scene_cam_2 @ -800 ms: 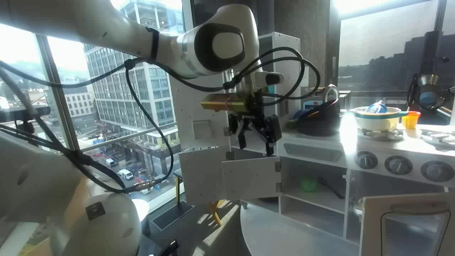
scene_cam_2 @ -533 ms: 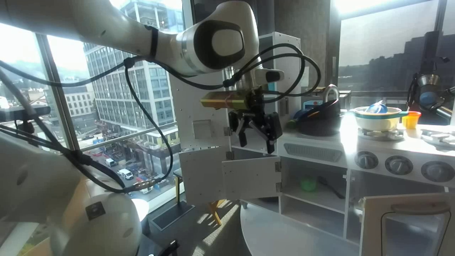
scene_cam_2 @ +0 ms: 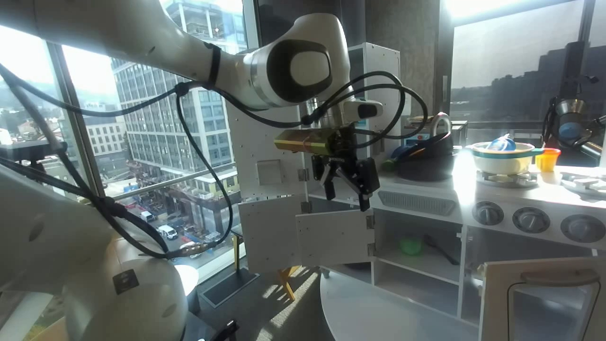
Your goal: Close the open cabinet doors, starting with the right lower door and ending with the left upper door
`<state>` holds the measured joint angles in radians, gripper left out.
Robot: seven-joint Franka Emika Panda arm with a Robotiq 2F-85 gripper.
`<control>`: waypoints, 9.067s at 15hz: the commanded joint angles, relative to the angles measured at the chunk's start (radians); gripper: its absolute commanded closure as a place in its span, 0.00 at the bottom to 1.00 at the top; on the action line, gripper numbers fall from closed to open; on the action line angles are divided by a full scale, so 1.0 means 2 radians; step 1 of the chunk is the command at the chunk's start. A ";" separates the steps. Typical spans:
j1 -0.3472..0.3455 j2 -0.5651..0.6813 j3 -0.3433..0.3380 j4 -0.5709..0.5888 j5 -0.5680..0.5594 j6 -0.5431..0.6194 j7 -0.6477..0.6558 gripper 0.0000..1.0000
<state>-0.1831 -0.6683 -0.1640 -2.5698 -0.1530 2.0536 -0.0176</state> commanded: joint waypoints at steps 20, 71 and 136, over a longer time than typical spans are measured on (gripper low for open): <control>-0.104 0.436 -0.105 0.341 -0.004 0.081 0.354 0.00; -0.056 0.289 -0.077 0.137 0.092 0.162 0.137 0.00; 0.021 0.391 -0.002 0.188 0.033 0.226 0.203 0.00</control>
<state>-0.1234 0.0717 -0.1559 -2.2495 -0.1557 2.4991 0.3957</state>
